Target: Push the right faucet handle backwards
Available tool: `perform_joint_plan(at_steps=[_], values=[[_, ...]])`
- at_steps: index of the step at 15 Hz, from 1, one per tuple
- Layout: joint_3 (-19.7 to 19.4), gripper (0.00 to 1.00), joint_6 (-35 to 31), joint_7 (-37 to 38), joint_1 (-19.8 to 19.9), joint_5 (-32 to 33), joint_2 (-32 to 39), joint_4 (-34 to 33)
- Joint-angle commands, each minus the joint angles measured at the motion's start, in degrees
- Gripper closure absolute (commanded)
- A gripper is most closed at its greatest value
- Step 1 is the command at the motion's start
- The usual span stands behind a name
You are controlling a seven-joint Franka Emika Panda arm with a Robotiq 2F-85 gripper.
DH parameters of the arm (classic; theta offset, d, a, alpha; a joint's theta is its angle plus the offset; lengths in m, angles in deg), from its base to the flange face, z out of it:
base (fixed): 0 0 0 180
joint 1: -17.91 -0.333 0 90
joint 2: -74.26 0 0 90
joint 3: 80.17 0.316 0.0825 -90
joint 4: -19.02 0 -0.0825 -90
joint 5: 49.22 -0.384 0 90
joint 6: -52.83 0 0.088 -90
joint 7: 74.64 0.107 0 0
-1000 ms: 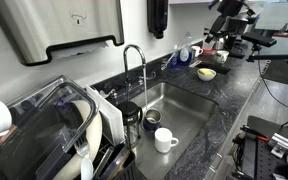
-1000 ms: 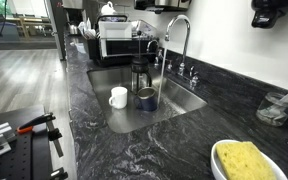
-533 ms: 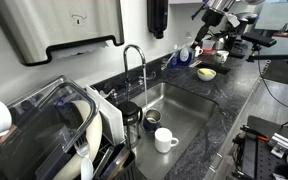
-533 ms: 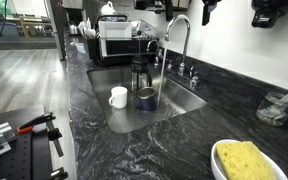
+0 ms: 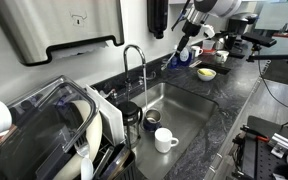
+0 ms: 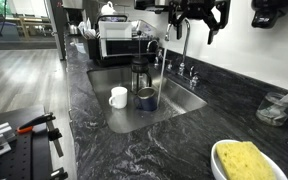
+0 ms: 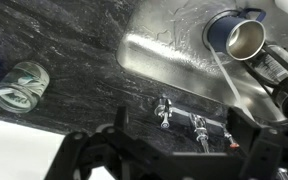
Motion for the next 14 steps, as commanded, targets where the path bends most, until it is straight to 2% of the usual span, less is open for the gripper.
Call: perform_joint_plan(at_steps=[1,2,5,12,14], values=[[4.69,0.0,-0.33,2.07,3.43,0.21,8.14,-6.27],[5.58,0.0,-0.59,1.84,4.19,0.7,3.83,-2.44],[7.08,0.0,-0.68,2.74,5.19,1.06,7.52,-4.97],[7.1,0.0,-0.68,2.74,5.56,1.06,7.69,-5.59],[8.8,0.0,1.93,0.6,6.15,0.4,9.59,-8.12]])
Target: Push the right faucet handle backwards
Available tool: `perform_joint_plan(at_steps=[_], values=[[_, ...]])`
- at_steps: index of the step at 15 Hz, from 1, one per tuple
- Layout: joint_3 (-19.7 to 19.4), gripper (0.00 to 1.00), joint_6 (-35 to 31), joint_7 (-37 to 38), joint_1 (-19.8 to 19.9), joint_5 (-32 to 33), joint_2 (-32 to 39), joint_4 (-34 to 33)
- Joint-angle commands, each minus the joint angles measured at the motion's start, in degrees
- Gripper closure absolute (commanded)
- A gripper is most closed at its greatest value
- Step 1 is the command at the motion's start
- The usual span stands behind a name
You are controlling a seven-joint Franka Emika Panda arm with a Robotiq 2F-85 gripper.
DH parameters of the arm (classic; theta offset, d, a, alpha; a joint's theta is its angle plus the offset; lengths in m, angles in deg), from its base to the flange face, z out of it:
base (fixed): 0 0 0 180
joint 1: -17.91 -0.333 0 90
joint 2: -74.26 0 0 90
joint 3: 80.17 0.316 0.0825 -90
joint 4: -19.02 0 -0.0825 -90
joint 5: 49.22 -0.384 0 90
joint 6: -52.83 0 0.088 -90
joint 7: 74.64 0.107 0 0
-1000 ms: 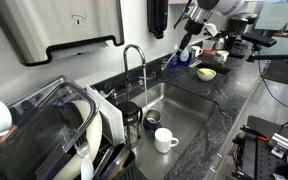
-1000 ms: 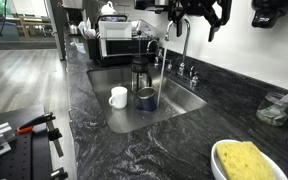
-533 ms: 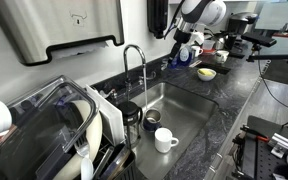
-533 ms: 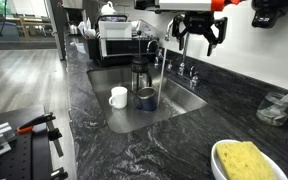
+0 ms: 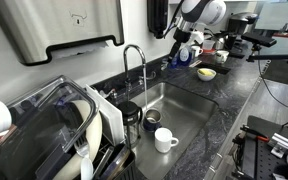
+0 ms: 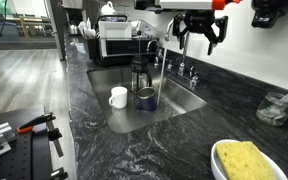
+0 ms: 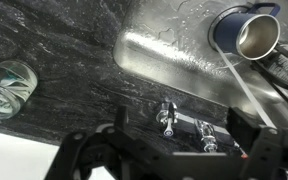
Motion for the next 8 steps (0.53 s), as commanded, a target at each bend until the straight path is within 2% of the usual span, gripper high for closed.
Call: perform_joint_plan(at_steps=[1,8], values=[[4.53,0.0,3.33,-1.66,3.02,0.16,2.53,-3.48],[7.45,0.0,2.43,1.6,3.78,3.93,8.31,-9.12]])
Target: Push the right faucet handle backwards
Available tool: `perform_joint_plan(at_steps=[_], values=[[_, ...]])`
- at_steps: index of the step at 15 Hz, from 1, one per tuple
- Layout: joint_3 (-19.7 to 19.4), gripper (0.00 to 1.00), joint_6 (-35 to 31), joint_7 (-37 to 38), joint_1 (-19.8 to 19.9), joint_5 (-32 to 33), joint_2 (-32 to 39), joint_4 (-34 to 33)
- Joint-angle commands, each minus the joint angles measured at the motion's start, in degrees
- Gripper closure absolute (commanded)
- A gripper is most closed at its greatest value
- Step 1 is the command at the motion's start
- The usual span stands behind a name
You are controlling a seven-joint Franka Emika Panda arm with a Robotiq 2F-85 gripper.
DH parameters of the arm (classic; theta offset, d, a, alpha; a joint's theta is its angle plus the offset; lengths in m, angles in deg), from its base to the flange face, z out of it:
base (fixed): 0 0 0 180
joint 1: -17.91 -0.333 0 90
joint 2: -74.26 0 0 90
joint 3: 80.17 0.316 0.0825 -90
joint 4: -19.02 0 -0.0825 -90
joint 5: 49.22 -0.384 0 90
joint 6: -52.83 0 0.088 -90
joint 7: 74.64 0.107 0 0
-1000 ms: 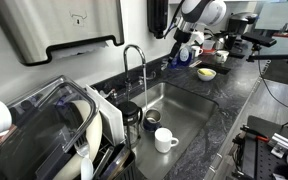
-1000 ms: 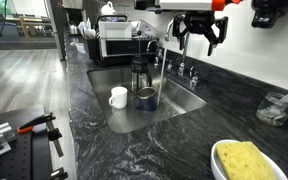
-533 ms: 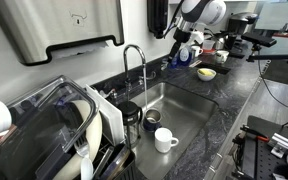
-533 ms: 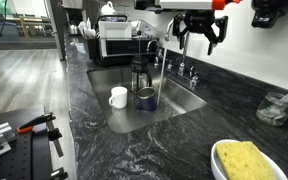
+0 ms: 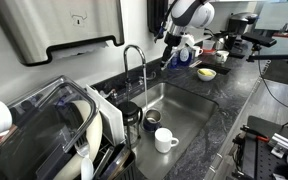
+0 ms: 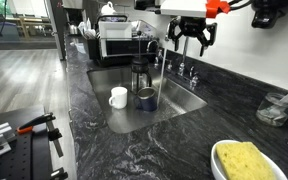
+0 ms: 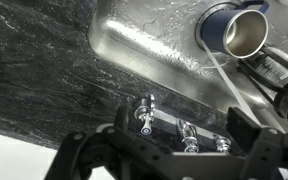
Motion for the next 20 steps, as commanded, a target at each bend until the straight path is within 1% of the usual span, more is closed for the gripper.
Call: perform_joint_plan(at_steps=[1,4,9,14,15,16,17,18,19,20], values=[[1.95,0.0,0.17,1.02,2.17,2.52,4.24,-4.53],[2.76,0.0,-0.87,0.91,3.15,3.11,7.15,-6.41],[3.36,0.0,-3.49,5.61,3.46,5.95,11.11,-7.78],[4.86,0.0,-6.1,9.83,3.75,7.5,13.28,-8.41],[5.73,0.0,-6.44,9.47,4.35,6.85,13.5,-8.46],[5.93,0.12,-7.18,9.8,4.44,7.21,13.78,-8.52],[6.36,0.26,-7.48,9.74,4.7,7.12,13.92,-8.52],[6.59,0.32,-7.82,10.02,4.91,7.08,13.94,-8.44],[6.68,0.41,-7.94,10.41,5.07,7.18,13.73,-8.27],[6.64,0.47,-8.16,10.88,5.11,7.42,13.6,-8.13]])
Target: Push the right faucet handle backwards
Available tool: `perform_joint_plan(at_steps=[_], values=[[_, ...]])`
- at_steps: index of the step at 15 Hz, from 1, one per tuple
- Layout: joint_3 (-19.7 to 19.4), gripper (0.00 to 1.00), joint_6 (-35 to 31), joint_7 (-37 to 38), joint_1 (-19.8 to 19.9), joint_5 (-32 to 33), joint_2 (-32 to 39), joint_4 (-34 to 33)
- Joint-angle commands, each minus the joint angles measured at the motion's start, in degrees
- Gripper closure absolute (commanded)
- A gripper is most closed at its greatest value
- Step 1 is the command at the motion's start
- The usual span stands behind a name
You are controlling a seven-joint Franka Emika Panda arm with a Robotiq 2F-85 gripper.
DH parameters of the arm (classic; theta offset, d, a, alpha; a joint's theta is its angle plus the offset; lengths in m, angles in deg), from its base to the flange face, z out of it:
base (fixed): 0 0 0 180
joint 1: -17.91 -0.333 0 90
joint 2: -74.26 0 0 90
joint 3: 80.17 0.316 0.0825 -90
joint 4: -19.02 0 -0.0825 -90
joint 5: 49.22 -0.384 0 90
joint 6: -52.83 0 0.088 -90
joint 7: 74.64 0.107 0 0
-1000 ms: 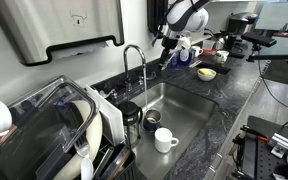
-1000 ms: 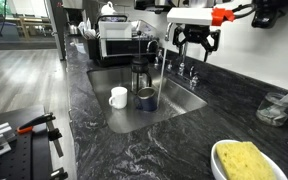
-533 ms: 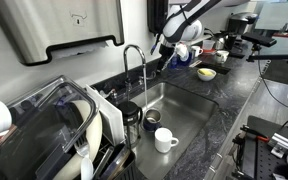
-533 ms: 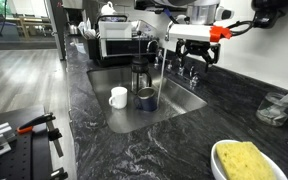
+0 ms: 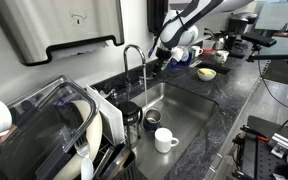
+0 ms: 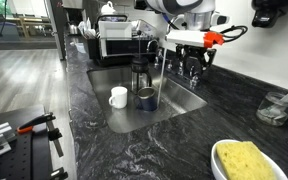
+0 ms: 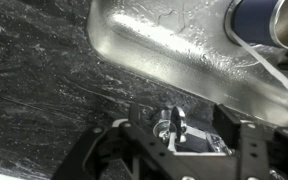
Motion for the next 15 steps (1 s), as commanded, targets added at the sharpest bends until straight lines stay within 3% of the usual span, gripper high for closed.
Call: perform_joint_plan(at_steps=[1,8,15], values=[[1.36,0.55,-1.3,1.92,1.74,1.31,0.53,-0.55],[1.67,1.0,-2.89,2.57,2.09,1.99,-0.45,0.66],[1.59,0.98,-3.75,1.63,2.27,4.34,-0.16,0.68]])
